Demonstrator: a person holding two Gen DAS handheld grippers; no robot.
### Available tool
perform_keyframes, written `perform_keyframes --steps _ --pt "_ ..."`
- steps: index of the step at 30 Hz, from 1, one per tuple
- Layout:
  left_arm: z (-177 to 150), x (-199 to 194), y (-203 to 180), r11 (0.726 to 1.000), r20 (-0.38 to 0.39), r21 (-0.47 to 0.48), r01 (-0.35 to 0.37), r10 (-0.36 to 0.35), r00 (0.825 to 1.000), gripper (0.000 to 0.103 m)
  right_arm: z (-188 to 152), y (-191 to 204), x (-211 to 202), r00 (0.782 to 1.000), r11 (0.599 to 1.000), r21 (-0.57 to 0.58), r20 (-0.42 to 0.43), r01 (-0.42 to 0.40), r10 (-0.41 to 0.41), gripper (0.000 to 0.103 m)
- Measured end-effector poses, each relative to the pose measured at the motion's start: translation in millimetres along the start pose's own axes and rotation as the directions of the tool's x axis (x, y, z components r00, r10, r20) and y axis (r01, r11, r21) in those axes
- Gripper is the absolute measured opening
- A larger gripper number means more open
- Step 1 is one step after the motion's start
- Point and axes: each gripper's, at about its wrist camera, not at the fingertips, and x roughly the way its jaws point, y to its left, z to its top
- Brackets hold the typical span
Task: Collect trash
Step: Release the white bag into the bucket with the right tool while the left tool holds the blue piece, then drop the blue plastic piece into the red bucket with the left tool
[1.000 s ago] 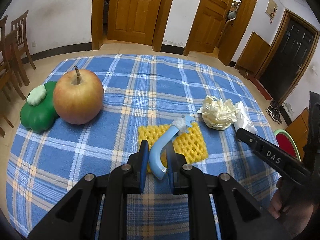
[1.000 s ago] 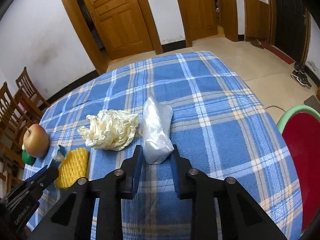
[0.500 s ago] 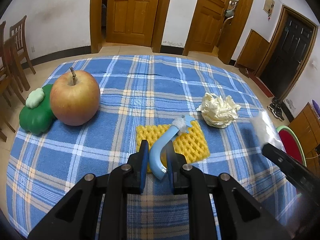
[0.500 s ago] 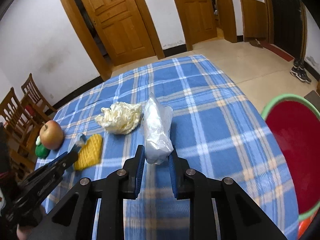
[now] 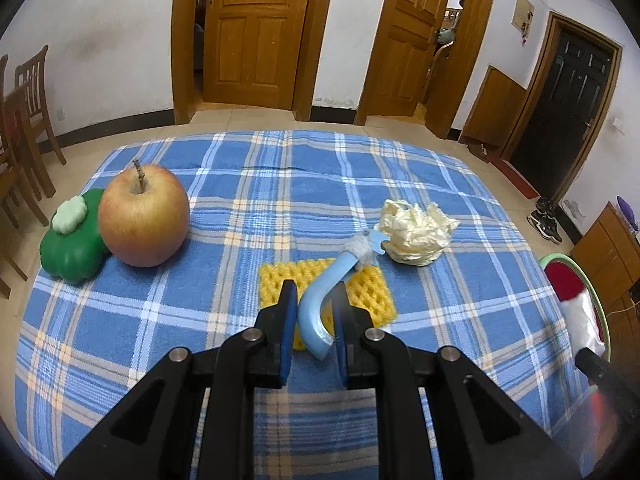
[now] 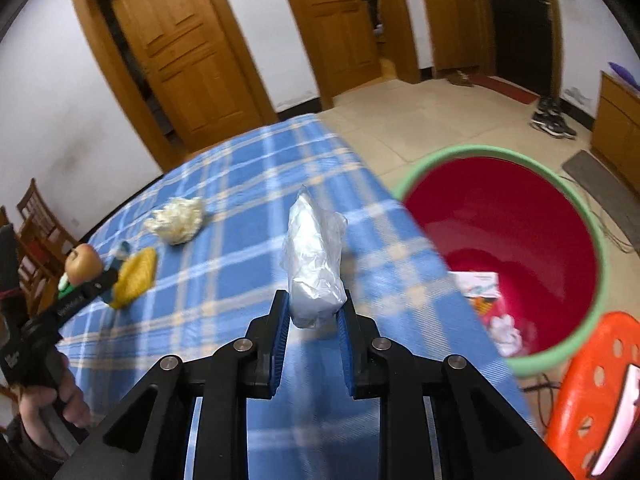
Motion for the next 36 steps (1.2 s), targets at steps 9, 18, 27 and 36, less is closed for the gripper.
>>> perform_keyframes --steps 9,18,27,36 --pt "1 -14 -23 0.998 0.019 0.049 0.050 -0.051 0.999 0.016 -12 -54 -18 0.995 0.991 0.093 0.016 0.096 -0.098 0.023" --pt "3 -26 -70 0.986 -0.018 0.109 0.129 -0.127 0.992 0.016 -9 -104 -26 0.988 0.976 0.165 0.030 0.143 -0.150 0.023" --pt "-1 -33 -132 0.964 -0.063 0.183 0.195 -0.186 0.980 0.016 -4 -140 -22 0.993 0.970 0.216 0.019 0.111 -0.118 0.026" --pt "-12 -21 -193 0.932 -0.138 0.254 0.258 -0.229 0.964 0.016 2 -163 -39 0.993 0.964 0.254 0.068 0.079 -0.100 0.027"
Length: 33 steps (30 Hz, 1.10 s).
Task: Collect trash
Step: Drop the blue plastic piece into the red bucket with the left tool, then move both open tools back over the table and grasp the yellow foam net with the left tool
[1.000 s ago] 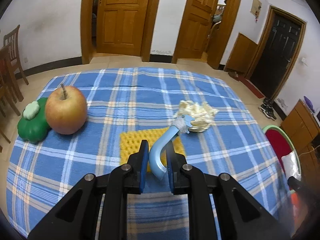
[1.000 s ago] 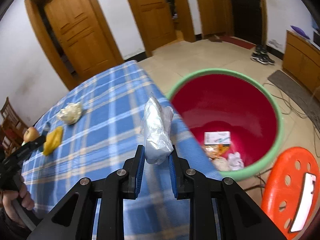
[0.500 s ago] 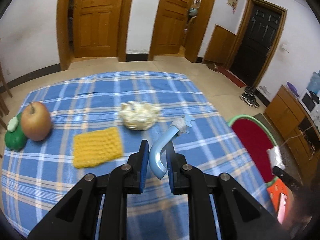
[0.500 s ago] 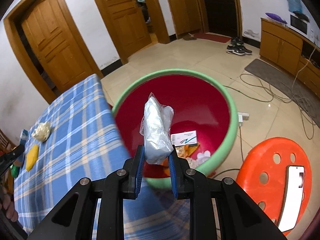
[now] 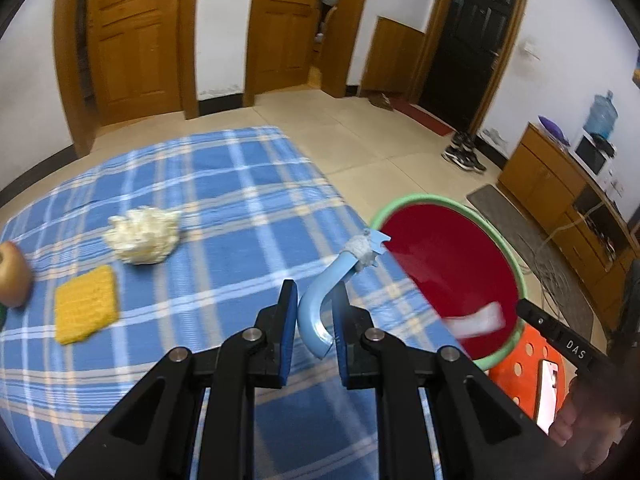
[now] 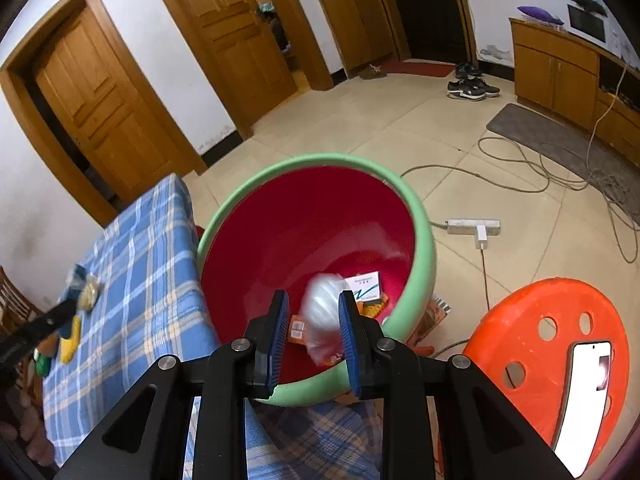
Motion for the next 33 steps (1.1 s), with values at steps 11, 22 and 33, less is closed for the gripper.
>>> perform_keyframes --steps 11,22,33 --pt "-1 38 -65 0.995 -0.067 0.091 0.047 -0.041 0.997 0.016 0 -27 -22 0.999 0.997 0.064 0.021 -0.036 0.034 0.027" --pt "2 68 -100 0.991 -0.118 0.112 0.069 -0.056 0.991 0.018 -5 -35 -22 0.998 0.992 0.106 0.026 -0.064 0.062 0.027" --pt "2 56 -95 0.995 -0.101 0.090 0.053 -0.044 0.994 0.046 -5 -33 -27 0.997 0.991 0.109 0.032 -0.080 0.077 0.027"
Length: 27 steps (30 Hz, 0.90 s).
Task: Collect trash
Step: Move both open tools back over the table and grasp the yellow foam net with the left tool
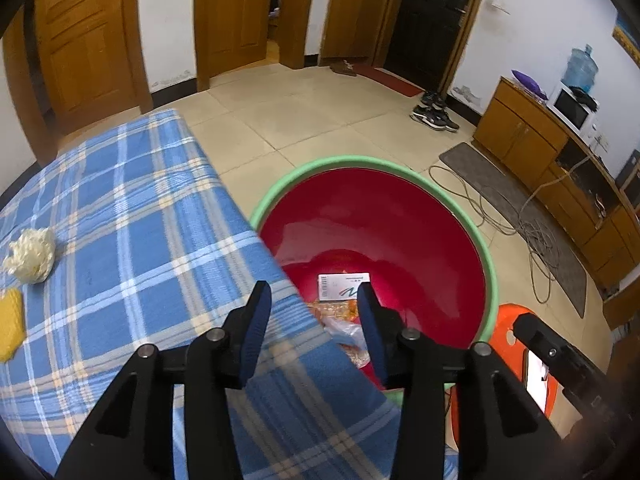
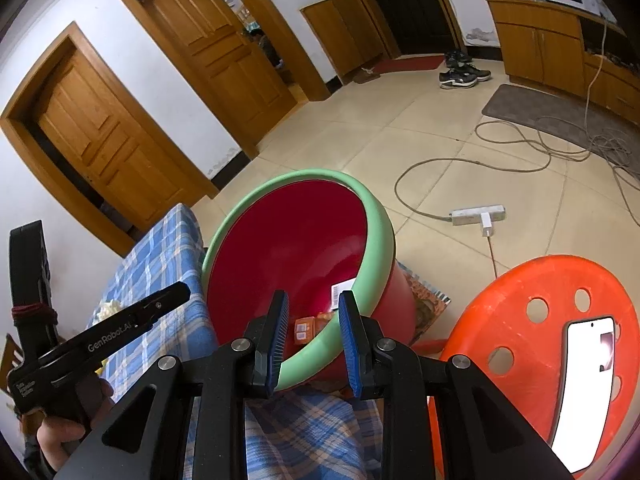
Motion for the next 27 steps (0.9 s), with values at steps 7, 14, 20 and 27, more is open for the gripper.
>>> perform_keyframes --steps 7,14,20,27 --pt "-10 -18 29 0.998 0.019 -0.055 -0.043 0.044 0.999 0.053 -1 6 -3 1.000 1.000 -0.007 0.000 -0.012 0.012 0.038" --pt "-17 -41 73 0.985 0.037 -0.137 -0.107 0.113 0.993 0.055 -4 17 -6 1.000 0.999 -0.024 -0.006 -0.027 0.027 0.047" --pt "-22 -56 112 0.965 0.049 -0.198 -0.170 0.183 0.982 0.059 -6 28 -8 1.000 0.999 -0.042 -0.007 -0.030 0.030 0.055" --pt "-32 -71 162 0.931 0.044 -0.252 -0.263 0.283 0.958 0.066 -10 41 -10 1.000 0.997 -0.067 -0.016 -0.027 0.026 0.057"
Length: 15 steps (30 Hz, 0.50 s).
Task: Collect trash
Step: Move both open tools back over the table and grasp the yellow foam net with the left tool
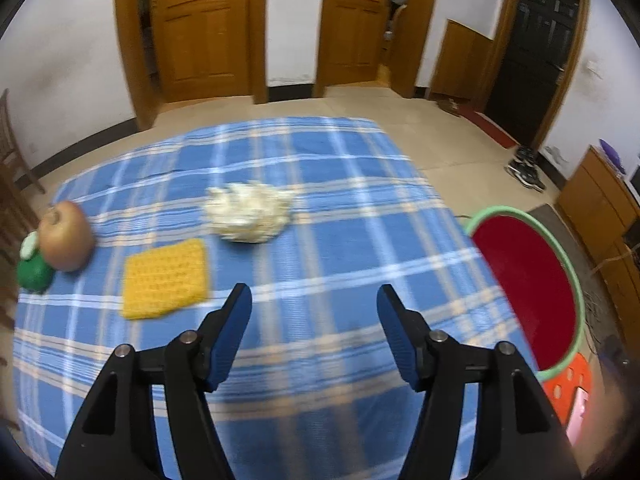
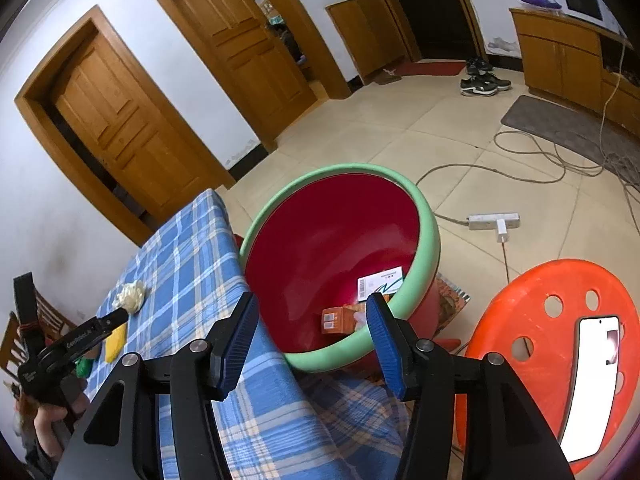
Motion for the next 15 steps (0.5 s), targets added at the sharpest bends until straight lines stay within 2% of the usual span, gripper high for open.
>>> perform_keyframes --steps 8,15 --pt "3 13 61 0.991 -0.019 -0.034 -0.131 0.130 0.991 0.070 2 19 4 1.000 1.000 -0.020 -0.018 0.006 -0.006 0.058" --pt "8 34 96 0.987 -0.041 -0.081 -0.136 0.133 0.990 0.073 2 38 10 0.999 0.999 -0.045 -0.033 0.011 -0.013 0.058"
